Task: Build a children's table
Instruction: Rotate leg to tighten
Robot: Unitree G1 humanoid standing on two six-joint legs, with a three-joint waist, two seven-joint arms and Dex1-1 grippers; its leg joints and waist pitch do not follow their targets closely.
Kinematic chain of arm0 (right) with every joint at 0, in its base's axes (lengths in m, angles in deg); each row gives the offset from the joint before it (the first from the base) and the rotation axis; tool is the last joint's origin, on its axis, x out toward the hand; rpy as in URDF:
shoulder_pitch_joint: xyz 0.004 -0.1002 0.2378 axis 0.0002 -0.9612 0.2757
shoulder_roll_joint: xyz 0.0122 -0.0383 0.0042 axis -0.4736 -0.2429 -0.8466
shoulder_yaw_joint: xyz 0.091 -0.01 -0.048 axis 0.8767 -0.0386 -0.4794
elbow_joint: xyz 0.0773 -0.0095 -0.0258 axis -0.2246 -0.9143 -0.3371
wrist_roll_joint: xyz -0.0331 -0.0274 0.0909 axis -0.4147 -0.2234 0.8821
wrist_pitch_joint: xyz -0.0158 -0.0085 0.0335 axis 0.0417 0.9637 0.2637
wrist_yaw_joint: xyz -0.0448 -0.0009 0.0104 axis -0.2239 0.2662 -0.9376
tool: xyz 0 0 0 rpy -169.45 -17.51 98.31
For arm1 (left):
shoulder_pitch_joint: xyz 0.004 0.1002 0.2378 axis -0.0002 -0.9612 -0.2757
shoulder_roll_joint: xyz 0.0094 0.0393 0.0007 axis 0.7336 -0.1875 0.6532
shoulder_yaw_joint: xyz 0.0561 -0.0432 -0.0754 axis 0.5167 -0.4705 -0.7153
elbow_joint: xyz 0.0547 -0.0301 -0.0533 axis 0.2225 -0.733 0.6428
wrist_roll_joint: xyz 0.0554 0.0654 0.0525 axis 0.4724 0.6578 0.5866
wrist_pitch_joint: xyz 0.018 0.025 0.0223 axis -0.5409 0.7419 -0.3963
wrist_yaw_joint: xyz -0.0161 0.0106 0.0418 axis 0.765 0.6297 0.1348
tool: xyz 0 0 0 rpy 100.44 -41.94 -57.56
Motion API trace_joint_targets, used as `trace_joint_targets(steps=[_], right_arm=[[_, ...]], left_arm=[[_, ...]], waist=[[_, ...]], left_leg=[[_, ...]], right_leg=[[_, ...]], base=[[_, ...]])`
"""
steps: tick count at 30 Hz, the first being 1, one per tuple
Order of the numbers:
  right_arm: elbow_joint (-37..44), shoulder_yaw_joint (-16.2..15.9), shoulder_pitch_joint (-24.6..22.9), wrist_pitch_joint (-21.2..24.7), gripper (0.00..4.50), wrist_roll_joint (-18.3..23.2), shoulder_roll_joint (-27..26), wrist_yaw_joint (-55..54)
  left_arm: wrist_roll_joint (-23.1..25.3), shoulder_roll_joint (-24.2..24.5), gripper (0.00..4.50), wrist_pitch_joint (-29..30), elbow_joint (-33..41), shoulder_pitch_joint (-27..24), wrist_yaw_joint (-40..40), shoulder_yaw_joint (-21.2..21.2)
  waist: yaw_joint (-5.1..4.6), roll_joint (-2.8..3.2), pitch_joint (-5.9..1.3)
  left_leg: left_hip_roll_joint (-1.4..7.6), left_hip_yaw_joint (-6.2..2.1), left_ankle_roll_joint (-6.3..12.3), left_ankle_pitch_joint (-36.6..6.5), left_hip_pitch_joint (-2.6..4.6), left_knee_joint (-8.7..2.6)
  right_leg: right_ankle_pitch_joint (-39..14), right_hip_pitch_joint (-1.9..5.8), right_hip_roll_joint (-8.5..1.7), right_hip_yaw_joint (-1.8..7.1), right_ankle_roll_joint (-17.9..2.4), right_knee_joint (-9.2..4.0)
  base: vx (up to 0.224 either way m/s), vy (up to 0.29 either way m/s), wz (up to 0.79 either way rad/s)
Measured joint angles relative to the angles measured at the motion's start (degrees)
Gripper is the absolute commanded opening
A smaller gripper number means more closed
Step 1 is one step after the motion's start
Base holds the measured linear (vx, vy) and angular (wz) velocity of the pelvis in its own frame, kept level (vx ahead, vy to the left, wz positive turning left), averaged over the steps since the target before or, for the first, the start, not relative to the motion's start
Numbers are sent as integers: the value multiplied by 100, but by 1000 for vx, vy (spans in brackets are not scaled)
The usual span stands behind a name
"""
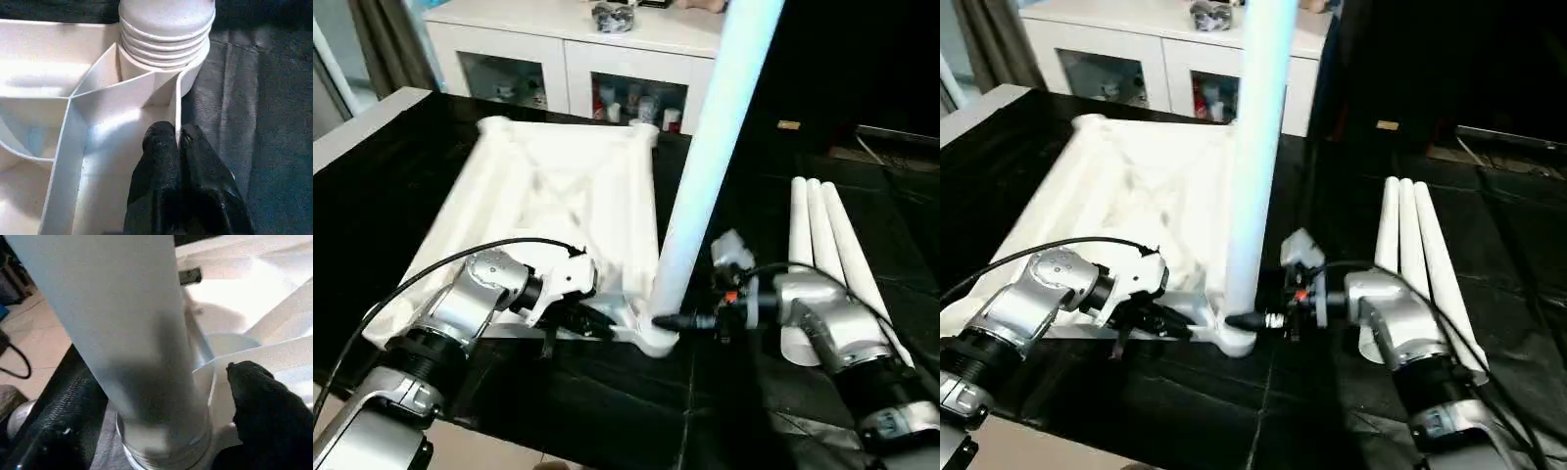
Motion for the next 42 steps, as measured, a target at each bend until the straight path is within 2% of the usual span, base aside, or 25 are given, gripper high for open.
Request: trace_joint_targets(steps=[9, 18, 22, 25, 29, 31, 35, 37, 41, 42], right_arm=[[-352, -106, 207, -11, 277, -42, -13, 401], [-358, -96, 242, -117, 252, -71, -25, 412], [-74, 81, -13, -25, 250, -69, -91, 136], [240, 424, -332, 113, 248, -68, -313, -676], [314, 887, -469, 250, 247, -146, -893, -2264], [307, 993, -463, 273, 247, -174, -1053, -2715], [-189, 1327, -4, 248, 244, -488, -1852, -4340], [-417, 1403, 226, 251, 244, -572, -2031, -4910], [-794, 1614, 564, 200, 244, -607, -2285, -5672], [-819, 1631, 587, 177, 299, -610, -2304, -5722]], left_arm=[[10, 11, 0, -67, -2, 1, 35, 32], [5, 4, 0, -54, -10, 5, 26, -13], [-36, -178, 0, 205, -33, -2, -209, -87], [-40, -339, 0, 532, -66, -1, -691, -239], [59, -708, 0, 1122, -104, 46, -1626, -484], [63, -844, 0, 1299, -113, 60, -1883, -548], [215, -1307, 0, 1880, -235, 224, -2987, -857], [246, -1514, 0, 2050, -305, 301, -3395, -949], [287, -1866, 0, 2331, -335, 409, -4078, -1044], [292, -1883, 0, 2336, -335, 418, -4118, -1043]], waist=[[-1, -9, -2], [-6, -14, -5], [11, -13, -5], [-24, -17, -7], [-250, -25, -11], [-320, -25, -12], [-425, -23, -13], [-460, -24, -13], [-454, -26, -14], [-446, -26, -14]], left_leg=[[0, 20, 2, 2, 1, 0], [0, 28, -1, 0, 8, 3], [2, 31, -6, 1, 10, 3], [2, 34, -9, 2, 13, 2], [1, 48, -16, 4, 36, -2], [0, 49, -16, 4, 40, -4], [2, 51, -25, 12, 50, -9], [-1, 50, -23, 13, 46, -10], [-4, 50, -12, 3, 42, -15], [-4, 50, -12, 3, 42, -21]], right_leg=[[-1, -1, 0, 2, 2, 4], [-1, 1, 0, 8, 2, 6], [-1, 2, 0, 15, 3, 8], [2, 2, 0, 25, 7, 11], [5, 1, 0, 40, 12, 8], [6, 2, 0, 41, 12, 6], [6, 2, 4, 40, 12, 6], [6, 3, 2, 41, 12, -1], [7, 4, -2, 45, 13, 0], [7, 3, -1, 45, 13, 0]], base=[[0, 0, 0], [0, 0, 0], [0, 0, 0], [0, 0, 0], [0, 0, 0], [0, 0, 0], [0, 0, 0], [0, 0, 0], [0, 0, 0], [0, 0, 0]])
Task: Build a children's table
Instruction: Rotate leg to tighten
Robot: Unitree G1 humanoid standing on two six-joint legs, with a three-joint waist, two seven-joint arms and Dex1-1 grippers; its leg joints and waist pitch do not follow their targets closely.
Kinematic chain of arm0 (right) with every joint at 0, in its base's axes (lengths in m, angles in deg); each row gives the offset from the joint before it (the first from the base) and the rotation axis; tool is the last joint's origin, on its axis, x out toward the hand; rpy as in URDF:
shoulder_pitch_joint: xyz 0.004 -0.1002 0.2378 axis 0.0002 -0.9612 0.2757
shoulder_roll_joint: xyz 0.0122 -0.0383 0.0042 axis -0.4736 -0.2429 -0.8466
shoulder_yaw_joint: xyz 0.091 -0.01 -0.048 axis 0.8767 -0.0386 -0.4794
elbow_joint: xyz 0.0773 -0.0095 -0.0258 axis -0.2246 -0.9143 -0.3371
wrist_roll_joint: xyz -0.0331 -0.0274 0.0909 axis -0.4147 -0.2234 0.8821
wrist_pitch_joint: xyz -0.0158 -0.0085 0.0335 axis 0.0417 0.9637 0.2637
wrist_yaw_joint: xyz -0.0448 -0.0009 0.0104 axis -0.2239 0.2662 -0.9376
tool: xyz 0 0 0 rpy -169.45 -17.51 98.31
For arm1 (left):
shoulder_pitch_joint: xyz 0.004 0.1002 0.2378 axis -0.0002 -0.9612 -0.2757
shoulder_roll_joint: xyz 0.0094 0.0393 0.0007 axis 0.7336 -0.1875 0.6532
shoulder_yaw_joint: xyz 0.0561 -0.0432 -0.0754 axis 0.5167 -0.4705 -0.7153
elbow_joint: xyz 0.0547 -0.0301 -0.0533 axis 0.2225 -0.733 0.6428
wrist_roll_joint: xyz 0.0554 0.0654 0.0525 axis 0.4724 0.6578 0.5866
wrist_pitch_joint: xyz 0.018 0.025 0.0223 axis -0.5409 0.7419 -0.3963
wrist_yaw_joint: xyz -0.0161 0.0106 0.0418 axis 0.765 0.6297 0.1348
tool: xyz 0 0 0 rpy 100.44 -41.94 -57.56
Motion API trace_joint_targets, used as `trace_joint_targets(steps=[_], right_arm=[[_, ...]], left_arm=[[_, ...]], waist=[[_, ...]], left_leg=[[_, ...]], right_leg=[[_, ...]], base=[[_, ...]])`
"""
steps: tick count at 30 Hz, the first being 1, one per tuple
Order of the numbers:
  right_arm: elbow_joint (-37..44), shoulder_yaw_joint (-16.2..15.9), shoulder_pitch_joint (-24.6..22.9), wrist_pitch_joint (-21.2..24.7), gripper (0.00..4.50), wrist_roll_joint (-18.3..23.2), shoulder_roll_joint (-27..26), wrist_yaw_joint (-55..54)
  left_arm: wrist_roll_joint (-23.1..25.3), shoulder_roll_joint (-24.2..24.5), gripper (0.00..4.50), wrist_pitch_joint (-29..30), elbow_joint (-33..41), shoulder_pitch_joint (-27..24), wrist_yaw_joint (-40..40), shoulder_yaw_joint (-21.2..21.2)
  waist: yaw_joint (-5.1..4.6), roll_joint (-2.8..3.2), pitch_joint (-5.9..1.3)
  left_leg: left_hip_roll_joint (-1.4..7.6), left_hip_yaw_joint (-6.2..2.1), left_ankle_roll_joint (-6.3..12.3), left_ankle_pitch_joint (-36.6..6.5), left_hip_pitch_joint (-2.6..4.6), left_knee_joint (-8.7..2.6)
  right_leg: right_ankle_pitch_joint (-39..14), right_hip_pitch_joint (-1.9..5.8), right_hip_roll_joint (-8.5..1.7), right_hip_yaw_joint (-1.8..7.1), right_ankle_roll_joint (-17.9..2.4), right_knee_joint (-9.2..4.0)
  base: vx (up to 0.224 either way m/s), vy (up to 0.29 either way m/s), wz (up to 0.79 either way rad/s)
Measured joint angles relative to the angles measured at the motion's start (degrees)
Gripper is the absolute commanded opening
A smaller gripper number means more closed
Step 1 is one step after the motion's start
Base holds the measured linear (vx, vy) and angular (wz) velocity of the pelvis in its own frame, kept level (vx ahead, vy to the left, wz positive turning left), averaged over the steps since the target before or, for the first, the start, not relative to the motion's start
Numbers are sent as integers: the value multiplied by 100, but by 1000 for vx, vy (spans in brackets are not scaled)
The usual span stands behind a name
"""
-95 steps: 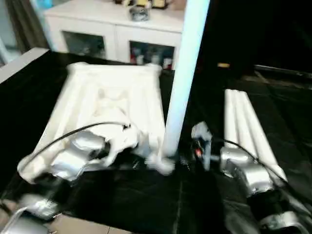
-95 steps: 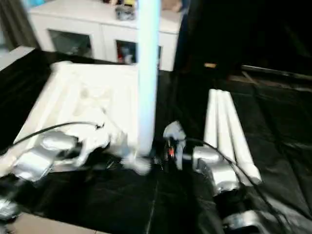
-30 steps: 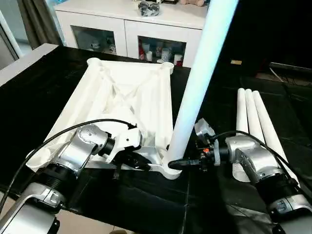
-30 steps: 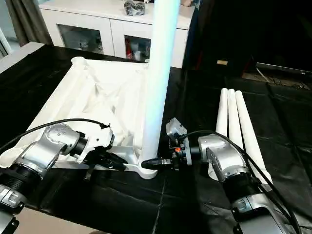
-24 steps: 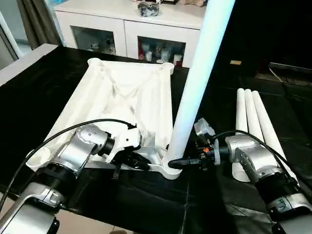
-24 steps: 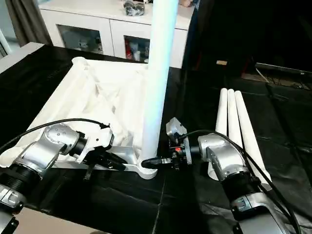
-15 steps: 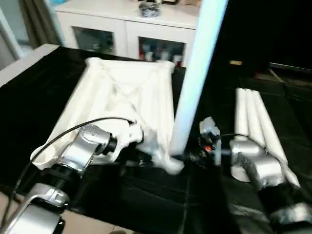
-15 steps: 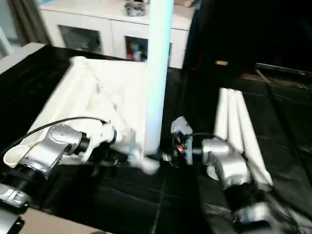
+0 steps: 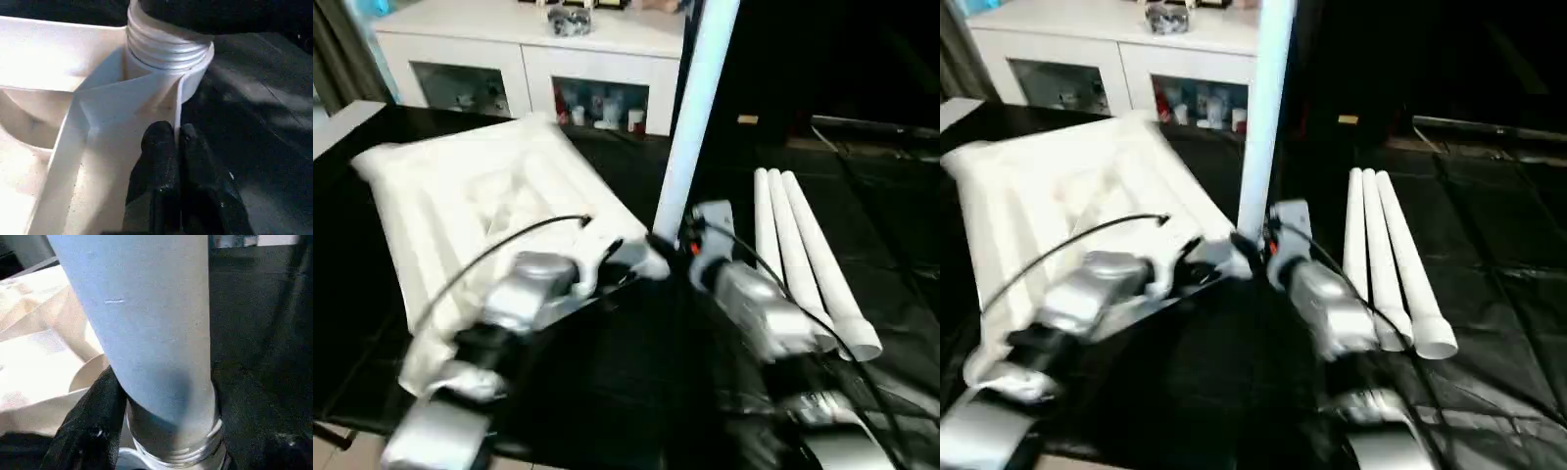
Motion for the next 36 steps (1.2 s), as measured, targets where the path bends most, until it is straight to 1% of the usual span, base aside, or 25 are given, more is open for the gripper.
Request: trace_joint_targets(steps=[2, 4, 7, 10, 11, 12, 14, 15, 17, 18, 20, 23, 25, 27, 30, 33, 36], right_arm=[[-33, 75, -5, -94, 299, 1, -61, -26], [-22, 109, -59, -156, 322, 34, -119, -25], [11, 110, -97, -195, 353, 40, -132, 22], [216, 29, -290, -205, 359, 100, -6, 372], [267, -6, -365, -189, 377, 115, 95, 547], [380, -51, -470, -156, 377, 129, 238, 728], [553, -188, -702, -65, 398, 246, 553, 1267], [629, -236, -779, -38, 398, 286, 664, 1495], [778, -288, -919, -37, 415, 362, 985, 2063], [871, -323, -969, -38, 426, 403, 1184, 2365], [1028, -327, -1023, -47, 443, 487, 1532, 2827], [1154, -406, -1057, -51, 447, 549, 1925, 3556], [1161, -414, -1057, -38, 447, 574, 2080, 3826], [1212, -649, -1042, -4, 447, 616, 2343, 4387], [1262, -901, -1007, 16, 447, 608, 2487, 4894], [1256, -1198, -953, -121, 447, 472, 2463, 5066], [1083, -1324, -810, -355, 447, 283, 2388, 5094]], left_arm=[[12, -5, 0, 6, 0, 16, -11, 6], [32, 12, 0, 4, 0, 34, 17, 17], [49, 63, 0, -43, 0, 37, 93, 58], [50, 247, 0, -204, -9, 36, 310, 144], [50, 309, 0, -287, -14, 33, 401, 183], [48, 382, 0, -377, -16, 28, 504, 211], [38, 559, 0, -593, -16, 1, 750, 234], [36, 657, 0, -738, -15, -18, 872, 247], [26, 866, 0, -975, -15, -87, 1187, 266], [4, 953, 0, -1047, -15, -117, 1366, 271], [-18, 1115, 0, -1176, -15, -182, 1699, 274], [-79, 1355, 0, -1572, -15, -249, 2187, 368], [-131, 1477, 0, -1703, -15, -311, 2415, 405], [-151, 1654, 0, -1943, -15, -314, 2798, 538], [-171, 1757, 0, -2141, -14, -323, 3192, 651], [-172, 1776, 0, -2246, 64, -333, 3470, 780], [-174, 1780, 0, -2295, 186, -364, 3631, 884]], waist=[[7, 1, 0], [1, 2, 1], [-7, 3, 1], [-1, 5, 4], [12, 5, 6], [28, 7, 7], [66, 10, 9], [77, 13, 11], [126, 20, 16], [138, 20, 16], [198, 20, 16], [269, 20, 16], [307, 20, 16], [353, 20, 16], [434, 20, 15], [456, 18, 15], [450, 14, 15]], left_leg=[[0, 0, 2, 1, 0, -10], [0, 1, 3, 2, -7, -14], [0, 2, 11, 7, -6, -14], [0, 2, 11, 6, -8, -14], [1, 2, 11, 6, -8, -14], [1, 2, 11, 6, -9, -14], [1, 2, 12, 7, -11, -15], [1, 3, 13, 8, -15, -15], [1, 4, 17, 11, -16, -15], [0, 3, 17, 11, -19, -15], [0, 3, 21, 13, -17, -13], [-1, 4, 22, 13, -17, -12], [0, 4, 21, 13, -17, -12], [1, 5, 21, 14, -8, -11], [1, 7, 20, 13, -4, -9], [2, 8, 12, 10, 1, -8], [2, 9, 7, 7, 1, -5]], right_leg=[[0, -4, 1, 0, 0, 1], [0, -11, 2, 1, -1, 1], [1, -12, 2, 3, -3, 2], [1, -13, 2, 4, -3, 2], [1, -13, 2, 4, -3, 1], [1, -14, 2, 4, -3, 2], [1, -15, 3, 4, -3, 2], [1, -19, 3, 4, -3, 3], [1, -19, 3, 4, -2, 3], [1, -21, 3, 4, -2, 2], [1, -18, 3, 9, -2, 2], [1, -18, 3, 10, -1, 3], [0, -18, 3, 10, -1, 4], [1, -18, 3, 10, -1, 4], [0, -14, 3, 10, -1, 4], [0, -13, 2, 14, -1, 5], [0, -13, 2, 21, 0, 6]], base=[[0, 0, 0], [0, 0, 0], [0, 0, 0], [0, 0, 0], [0, 0, 0], [0, 0, 0], [0, 0, 0], [0, 0, 0], [0, 0, 0], [0, 0, 0], [0, 0, 0], [0, 0, 0], [0, 0, 0], [0, 0, 0], [0, 0, 0], [0, 0, 0], [0, 0, 0]])
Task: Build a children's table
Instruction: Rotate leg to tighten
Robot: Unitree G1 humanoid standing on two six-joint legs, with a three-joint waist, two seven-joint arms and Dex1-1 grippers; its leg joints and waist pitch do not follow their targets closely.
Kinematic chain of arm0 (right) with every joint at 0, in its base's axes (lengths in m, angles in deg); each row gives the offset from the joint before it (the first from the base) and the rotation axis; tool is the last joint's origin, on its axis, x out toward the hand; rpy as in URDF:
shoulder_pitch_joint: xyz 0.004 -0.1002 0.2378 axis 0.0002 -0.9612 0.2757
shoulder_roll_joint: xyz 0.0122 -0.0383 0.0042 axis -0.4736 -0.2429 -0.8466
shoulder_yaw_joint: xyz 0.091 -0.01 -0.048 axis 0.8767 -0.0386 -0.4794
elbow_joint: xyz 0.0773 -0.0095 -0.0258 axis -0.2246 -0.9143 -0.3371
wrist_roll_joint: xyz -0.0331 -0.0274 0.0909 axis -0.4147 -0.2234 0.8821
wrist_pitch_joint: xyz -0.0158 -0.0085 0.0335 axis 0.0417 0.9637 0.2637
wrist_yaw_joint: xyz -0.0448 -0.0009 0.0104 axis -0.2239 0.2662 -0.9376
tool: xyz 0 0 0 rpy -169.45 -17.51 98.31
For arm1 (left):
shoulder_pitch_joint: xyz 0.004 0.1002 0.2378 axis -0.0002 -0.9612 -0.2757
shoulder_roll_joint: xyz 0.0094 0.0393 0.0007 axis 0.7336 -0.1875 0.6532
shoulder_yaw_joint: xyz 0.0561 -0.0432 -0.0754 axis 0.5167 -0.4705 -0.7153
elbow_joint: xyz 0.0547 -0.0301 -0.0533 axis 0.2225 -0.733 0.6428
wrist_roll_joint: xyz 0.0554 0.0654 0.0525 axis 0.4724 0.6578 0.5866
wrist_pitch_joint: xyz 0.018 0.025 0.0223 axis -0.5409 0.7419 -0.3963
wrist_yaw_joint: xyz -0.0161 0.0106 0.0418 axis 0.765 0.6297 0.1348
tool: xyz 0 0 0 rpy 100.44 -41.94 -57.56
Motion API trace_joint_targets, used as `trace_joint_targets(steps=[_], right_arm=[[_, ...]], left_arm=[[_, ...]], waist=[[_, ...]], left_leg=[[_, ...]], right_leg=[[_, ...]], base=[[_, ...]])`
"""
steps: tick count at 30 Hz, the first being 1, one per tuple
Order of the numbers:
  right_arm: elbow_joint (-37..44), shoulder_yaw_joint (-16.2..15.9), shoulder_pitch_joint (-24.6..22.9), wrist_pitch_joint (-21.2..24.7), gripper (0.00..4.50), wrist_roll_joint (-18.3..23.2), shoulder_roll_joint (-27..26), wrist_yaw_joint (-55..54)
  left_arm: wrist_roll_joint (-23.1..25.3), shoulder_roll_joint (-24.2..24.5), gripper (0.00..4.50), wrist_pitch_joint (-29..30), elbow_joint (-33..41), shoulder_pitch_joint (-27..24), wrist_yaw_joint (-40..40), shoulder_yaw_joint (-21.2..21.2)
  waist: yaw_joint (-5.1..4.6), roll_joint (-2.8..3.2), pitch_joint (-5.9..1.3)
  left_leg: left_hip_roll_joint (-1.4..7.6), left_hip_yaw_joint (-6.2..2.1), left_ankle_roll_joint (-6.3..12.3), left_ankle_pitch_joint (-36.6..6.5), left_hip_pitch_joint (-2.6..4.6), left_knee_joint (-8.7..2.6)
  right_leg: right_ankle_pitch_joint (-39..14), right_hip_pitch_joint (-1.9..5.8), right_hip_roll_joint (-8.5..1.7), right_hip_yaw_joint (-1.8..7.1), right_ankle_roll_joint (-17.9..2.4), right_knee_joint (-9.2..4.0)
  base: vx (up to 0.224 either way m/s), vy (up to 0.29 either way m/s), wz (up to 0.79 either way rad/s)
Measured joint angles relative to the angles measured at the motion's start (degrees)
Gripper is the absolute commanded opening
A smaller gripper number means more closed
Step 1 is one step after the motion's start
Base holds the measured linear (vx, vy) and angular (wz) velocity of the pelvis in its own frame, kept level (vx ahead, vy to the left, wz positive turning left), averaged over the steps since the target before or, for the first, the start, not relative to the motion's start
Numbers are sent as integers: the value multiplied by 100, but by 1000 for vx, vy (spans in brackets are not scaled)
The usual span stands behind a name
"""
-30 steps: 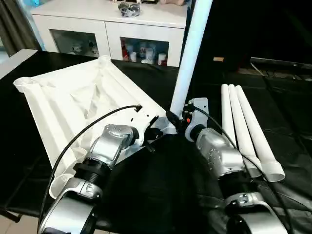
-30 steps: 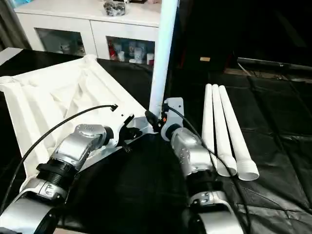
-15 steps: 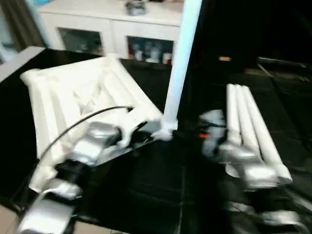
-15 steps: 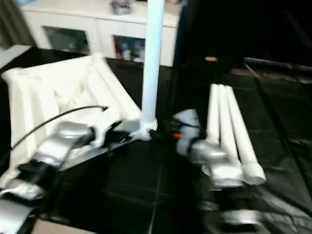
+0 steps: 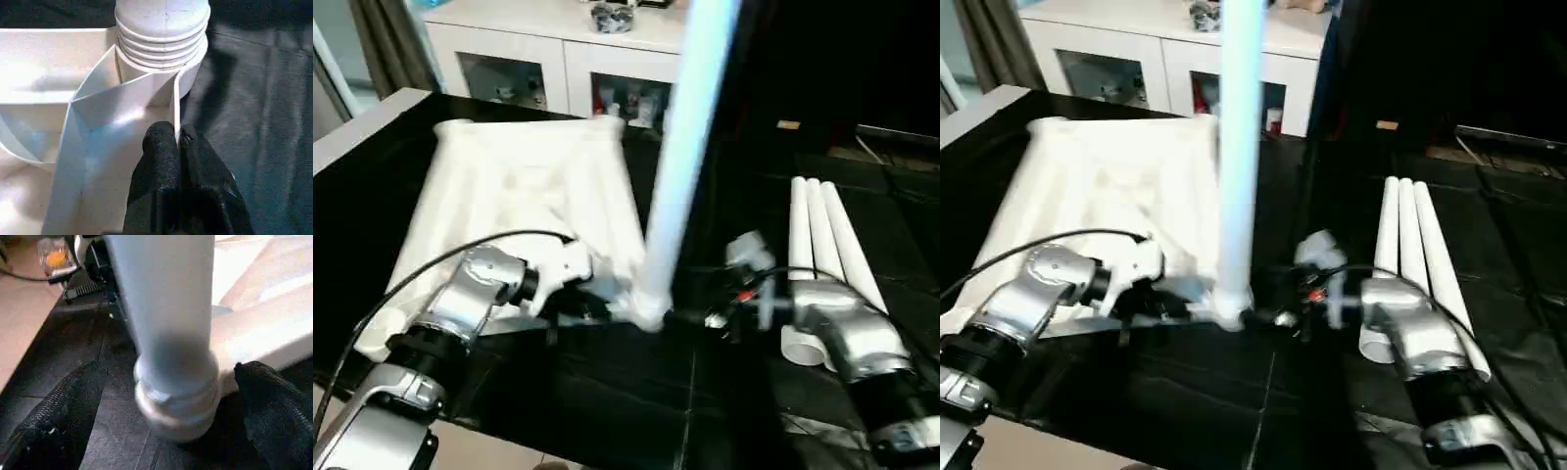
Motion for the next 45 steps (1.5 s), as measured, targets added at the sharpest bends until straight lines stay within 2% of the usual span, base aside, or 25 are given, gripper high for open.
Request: trace_joint_targets(steps=[5, 6, 8, 9, 13, 19, 20, 28, 32, 34, 36, 38, 40, 45], right_arm=[[-302, -155, 149, -214, 447, -133, -86, 58], [-361, -193, 161, -245, 431, -153, -83, 121], [-432, -201, 163, -248, 431, -155, -86, 182], [-444, -202, 165, -252, 403, -150, -87, 222], [-484, -202, 170, -250, 388, -134, -92, 341], [-639, -200, 173, -259, 332, -18, -147, 497], [-646, -200, 174, -263, 310, -14, -147, 521], [-592, -128, 72, -193, 275, 56, -240, 469], [-312, 173, -294, -64, 268, 146, -529, -207], [-265, 306, -366, -73, 267, 122, -682, -714], [-291, 533, -382, -101, 267, -3, -1019, -1636], [-460, 829, -292, -154, 266, -97, -1494, -2707], [-635, 986, -135, -182, 266, -196, -1747, -3420], [-910, 1120, 198, -216, 266, -429, -2059, -4515]], left_arm=[[-12, -4, 0, -72, 117, -23, 149, 120], [-11, -3, 0, -103, 117, -23, 174, 126], [-11, -3, 0, -119, 118, -23, 177, 148], [-11, -3, 0, -120, 121, -23, 181, 152], [-11, -2, 0, -120, 134, -24, 193, 155], [-8, 25, 0, -120, 193, -56, 210, 165], [-8, 25, 0, -120, 196, -57, 211, 166], [-55, -41, 0, 94, 195, -59, 205, 125], [-52, -195, 0, 349, 123, -57, -167, -3], [-37, -316, 0, 476, 46, -35, -466, -83], [28, -575, 0, 671, -137, 37, -1065, -249], [125, -956, 0, 925, -325, 143, -1796, -427], [180, -1251, 0, 1144, -460, 259, -2330, -496], [250, -1720, 0, 1495, -573, 406, -3248, -620]], waist=[[-4, -2, 1], [-7, -3, 1], [-10, -3, 1], [-13, -3, 1], [-14, -4, 1], [-14, -4, 1], [-13, -4, 1], [-18, -4, 1], [-37, -4, 0], [-89, -3, 0], [-188, -3, -2], [-284, -1, -3], [-340, 7, -7], [-352, 32, -19]], left_leg=[[1, 1, 0, 0, -4, 0], [0, 1, 0, 0, -5, 0], [0, 1, 2, 0, -5, 0], [0, 2, 3, 1, -8, 0], [0, 2, 3, 1, -10, 0], [0, 2, 4, 1, -10, 0], [0, 2, 4, 1, -10, 0], [1, 3, 4, 2, -10, 0], [0, 6, 0, 0, -4, 1], [-1, 8, -4, 2, 3, 1], [-1, 7, -8, 10, 12, 2], [-2, 6, -11, 14, 14, 10], [-4, 6, -10, 15, 13, 12], [-8, 6, -1, 8, 7, 2]], right_leg=[[-1, 0, 1, 1, 2, 2], [-2, 0, 1, 1, 3, 2], [-2, 0, 0, 1, 3, 1], [-2, 0, 1, 2, 3, 2], [-2, 0, 1, 2, 3, 2], [-2, 0, 1, 2, 3, 2], [-2, 0, 1, 2, 3, 2], [-2, 1, 1, 2, 3, 4], [-2, 10, 1, 7, 3, 3], [-2, 13, 1, 8, 4, 3], [-2, 22, 2, 5, 4, -1], [-1, 25, 1, 3, 5, -4], [-1, 28, -1, 3, 6, -11], [2, 24, -3, 5, 10, -12]], base=[[0, 0, 0], [0, 0, 0], [0, 0, 0], [0, 0, 0], [0, 0, 0], [0, 0, 0], [0, 0, 0], [0, 0, 0], [0, 0, 0], [0, 0, 0], [0, 0, 0], [0, 0, 0], [0, 0, 0], [0, 0, 0]])
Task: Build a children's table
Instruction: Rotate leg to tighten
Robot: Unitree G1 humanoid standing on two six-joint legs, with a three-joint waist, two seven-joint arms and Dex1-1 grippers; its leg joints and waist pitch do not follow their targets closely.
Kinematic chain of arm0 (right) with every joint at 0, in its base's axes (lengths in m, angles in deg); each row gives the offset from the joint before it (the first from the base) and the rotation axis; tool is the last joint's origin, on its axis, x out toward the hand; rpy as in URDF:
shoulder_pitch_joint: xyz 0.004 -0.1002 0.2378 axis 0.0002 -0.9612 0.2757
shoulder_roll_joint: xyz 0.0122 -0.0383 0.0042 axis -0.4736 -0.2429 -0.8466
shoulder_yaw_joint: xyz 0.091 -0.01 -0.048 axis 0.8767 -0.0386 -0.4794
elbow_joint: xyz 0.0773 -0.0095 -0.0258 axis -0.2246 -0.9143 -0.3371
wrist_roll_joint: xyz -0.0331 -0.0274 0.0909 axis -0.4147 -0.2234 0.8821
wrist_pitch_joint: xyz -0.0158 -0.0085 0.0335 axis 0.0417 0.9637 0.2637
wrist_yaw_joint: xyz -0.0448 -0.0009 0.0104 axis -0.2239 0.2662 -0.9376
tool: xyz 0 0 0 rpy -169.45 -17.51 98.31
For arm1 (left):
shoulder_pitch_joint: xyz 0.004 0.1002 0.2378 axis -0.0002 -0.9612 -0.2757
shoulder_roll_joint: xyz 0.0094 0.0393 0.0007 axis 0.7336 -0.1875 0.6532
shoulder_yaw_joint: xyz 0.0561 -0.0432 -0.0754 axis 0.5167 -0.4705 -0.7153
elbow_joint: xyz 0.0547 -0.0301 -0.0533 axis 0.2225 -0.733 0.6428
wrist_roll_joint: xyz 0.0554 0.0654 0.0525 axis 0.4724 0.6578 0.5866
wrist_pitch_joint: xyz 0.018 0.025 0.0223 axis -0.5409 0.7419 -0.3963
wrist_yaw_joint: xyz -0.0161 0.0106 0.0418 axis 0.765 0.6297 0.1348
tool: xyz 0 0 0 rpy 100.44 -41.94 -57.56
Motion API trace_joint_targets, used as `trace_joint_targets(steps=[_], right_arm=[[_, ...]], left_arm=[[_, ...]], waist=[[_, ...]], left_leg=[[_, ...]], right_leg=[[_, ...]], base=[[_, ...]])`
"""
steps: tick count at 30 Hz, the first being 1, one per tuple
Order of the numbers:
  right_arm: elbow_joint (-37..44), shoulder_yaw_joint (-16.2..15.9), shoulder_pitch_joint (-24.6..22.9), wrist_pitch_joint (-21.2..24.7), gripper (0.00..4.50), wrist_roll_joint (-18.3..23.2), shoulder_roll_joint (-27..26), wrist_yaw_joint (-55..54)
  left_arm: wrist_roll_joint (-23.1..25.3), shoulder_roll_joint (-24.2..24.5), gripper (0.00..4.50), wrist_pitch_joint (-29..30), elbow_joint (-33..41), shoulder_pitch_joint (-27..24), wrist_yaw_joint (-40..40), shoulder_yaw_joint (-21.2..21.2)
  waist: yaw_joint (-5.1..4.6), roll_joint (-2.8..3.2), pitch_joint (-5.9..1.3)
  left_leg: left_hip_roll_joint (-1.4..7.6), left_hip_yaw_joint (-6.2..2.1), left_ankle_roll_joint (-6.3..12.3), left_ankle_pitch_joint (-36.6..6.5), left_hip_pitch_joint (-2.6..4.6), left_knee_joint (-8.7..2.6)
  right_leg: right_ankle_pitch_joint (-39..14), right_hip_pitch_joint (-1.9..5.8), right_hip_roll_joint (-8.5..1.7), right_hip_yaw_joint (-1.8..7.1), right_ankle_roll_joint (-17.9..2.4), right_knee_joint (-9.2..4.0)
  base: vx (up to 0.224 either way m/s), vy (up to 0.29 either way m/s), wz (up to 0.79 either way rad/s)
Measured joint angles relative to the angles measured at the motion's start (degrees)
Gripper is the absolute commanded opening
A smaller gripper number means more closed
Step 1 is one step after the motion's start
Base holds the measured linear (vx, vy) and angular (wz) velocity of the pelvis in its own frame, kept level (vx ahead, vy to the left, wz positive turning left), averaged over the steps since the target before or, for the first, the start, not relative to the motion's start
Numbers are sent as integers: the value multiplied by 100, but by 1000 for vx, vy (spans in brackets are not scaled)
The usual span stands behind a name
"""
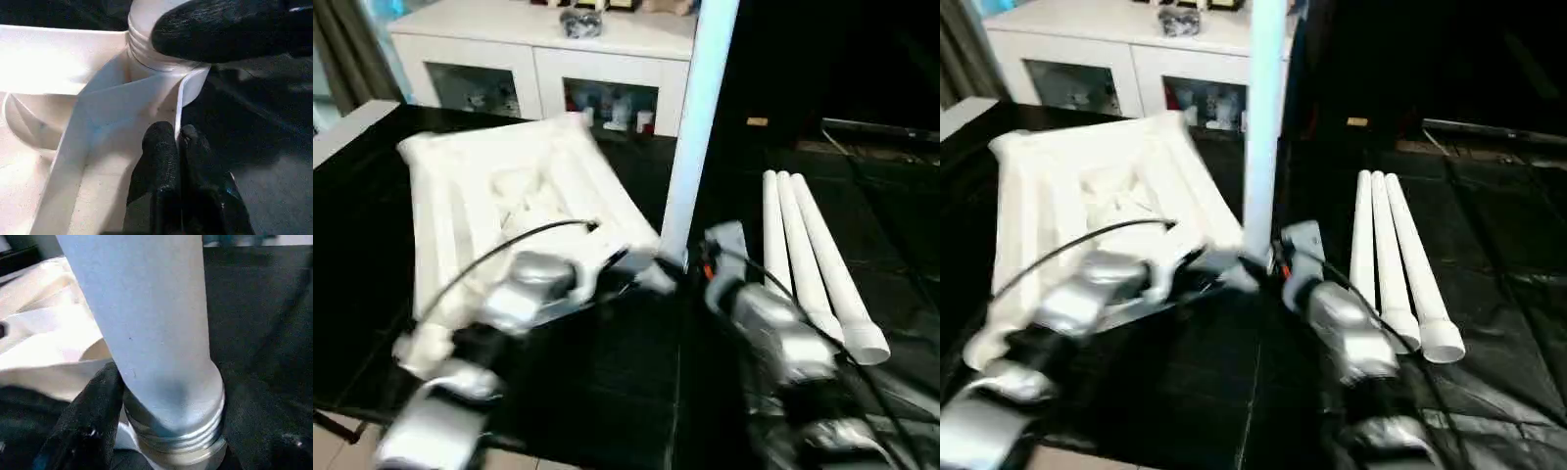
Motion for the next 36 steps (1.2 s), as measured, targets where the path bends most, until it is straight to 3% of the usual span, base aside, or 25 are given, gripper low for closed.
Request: trace_joint_targets(steps=[8, 12, 18, 21, 24, 27, 31, 36], right_arm=[[-48, 0, 51, -153, 371, -194, -116, -391], [-55, -7, -11, -268, 393, -197, -138, -352], [186, -184, -397, -354, 442, 80, 588, 953], [659, -255, -609, -226, 442, 332, 1343, 2141], [950, -252, -619, -103, 442, 489, 1766, 2884], [1044, -446, -624, 2, 442, 508, 1861, 3379], [1073, -754, -555, 177, 442, 571, 2142, 4119], [810, -1114, -168, 98, 442, 450, 2149, 4552]], left_arm=[[135, -153, 0, 32, 1, 55, -288, -10], [145, -81, 0, -75, 1, 46, -217, 42], [124, 381, 0, -439, 96, -49, 494, 167], [-4, 808, 0, -801, 127, -158, 1114, 207], [-48, 1088, 0, -1033, 130, -226, 1592, 213], [-83, 1193, 0, -1111, 191, -269, 1939, 260], [-193, 1521, 0, -1346, 361, -352, 2625, 451], [-202, 1752, 0, -1524, 491, -361, 3261, 642]], waist=[[13, 5, -3], [8, 5, -2], [16, 13, 4], [22, 13, 9], [24, 12, 9], [55, 12, 9], [180, 12, 9], [259, 8, 9]], left_leg=[[-1, 2, 32, 17, -4, -36], [-1, 1, 31, 17, -4, -35], [-1, 2, 32, 17, -8, -35], [0, 2, 33, 17, -8, -33], [1, 1, 33, 18, -6, -31], [2, 0, 32, 18, -7, -26], [3, -2, 37, 15, -8, -21], [4, -1, 34, 15, -7, -19]], right_leg=[[-7, -15, 1, 2, 3, 3], [-6, -16, 2, 2, 3, 3], [-6, -20, 3, 3, 2, 4], [-6, -21, 4, 3, 2, 5], [-6, -18, 6, 2, 2, 8], [-6, -17, 6, 2, 2, 6], [-6, -17, 5, 4, 2, 6], [-6, -15, 5, 6, 2, 9]], base=[[0, 0, 0], [0, 0, 0], [0, 0, 0], [0, 0, 0], [0, 0, 0], [0, 0, 0], [0, 0, 0], [0, 0, 0]])
